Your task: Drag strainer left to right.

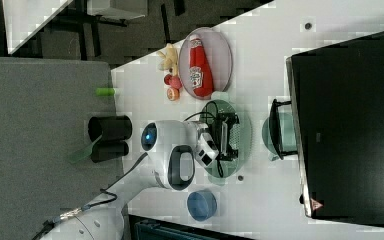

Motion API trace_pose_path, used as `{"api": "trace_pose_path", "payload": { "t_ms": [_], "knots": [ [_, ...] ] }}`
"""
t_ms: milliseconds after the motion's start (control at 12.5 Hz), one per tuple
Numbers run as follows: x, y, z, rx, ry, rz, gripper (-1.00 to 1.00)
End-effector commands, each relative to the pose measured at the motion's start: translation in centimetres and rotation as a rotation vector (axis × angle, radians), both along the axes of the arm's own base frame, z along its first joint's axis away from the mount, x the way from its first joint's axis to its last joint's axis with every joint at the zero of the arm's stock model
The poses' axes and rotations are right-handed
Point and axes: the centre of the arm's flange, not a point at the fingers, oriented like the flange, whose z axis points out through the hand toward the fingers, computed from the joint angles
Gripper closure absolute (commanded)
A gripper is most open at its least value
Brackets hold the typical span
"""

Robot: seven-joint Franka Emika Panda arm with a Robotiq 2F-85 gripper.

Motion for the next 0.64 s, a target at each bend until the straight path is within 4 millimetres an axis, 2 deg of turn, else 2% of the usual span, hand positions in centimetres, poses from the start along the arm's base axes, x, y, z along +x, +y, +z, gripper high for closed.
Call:
{"api": "trace_pose_path", "payload": {
  "t_ms": [80,320,400,480,640],
  "knots": [
    [0.3,-1.5,0.6,-0.016,-0.004,0.145,-1.0],
    [0.1,-3.4,0.7,-0.023,-0.001,0.201,-1.0],
    [0.2,-3.5,1.0,-0.024,-0.009,0.201,-1.0],
    [0.7,-3.1,1.8,-0.023,-0.027,0.208,-1.0],
    [1.5,-1.3,5.1,-0.006,-0.041,0.273,-1.0]
  ]
}}
